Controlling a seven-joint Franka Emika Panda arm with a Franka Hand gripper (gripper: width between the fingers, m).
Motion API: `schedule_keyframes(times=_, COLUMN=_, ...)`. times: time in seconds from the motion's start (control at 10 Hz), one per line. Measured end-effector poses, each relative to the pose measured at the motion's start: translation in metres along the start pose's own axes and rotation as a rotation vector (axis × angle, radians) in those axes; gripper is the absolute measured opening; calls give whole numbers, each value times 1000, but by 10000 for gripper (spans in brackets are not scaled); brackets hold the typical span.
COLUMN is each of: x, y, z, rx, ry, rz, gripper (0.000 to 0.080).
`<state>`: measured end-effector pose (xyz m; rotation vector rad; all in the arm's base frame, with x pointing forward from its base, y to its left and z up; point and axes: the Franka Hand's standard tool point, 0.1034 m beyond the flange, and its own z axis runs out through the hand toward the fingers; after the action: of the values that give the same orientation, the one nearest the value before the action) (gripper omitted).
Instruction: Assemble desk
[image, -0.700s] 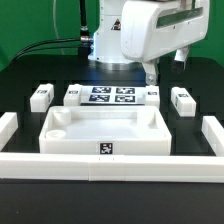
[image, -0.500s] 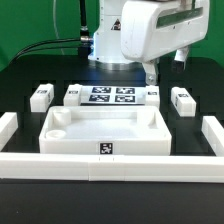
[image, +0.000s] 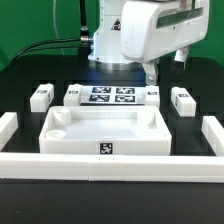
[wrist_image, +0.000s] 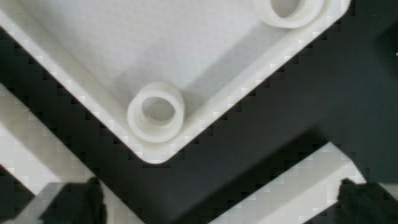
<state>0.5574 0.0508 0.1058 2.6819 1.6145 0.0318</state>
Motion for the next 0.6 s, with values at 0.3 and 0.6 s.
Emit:
schedule_keyframes(times=0.3, x=-23, y=-11, z=9, rx=31, ry=-34, rz=-187, gripper=650)
schedule_keyframes(times=0.6, x=-23, y=-11, z=10, rx=31, ry=-33, rz=-173, gripper=650)
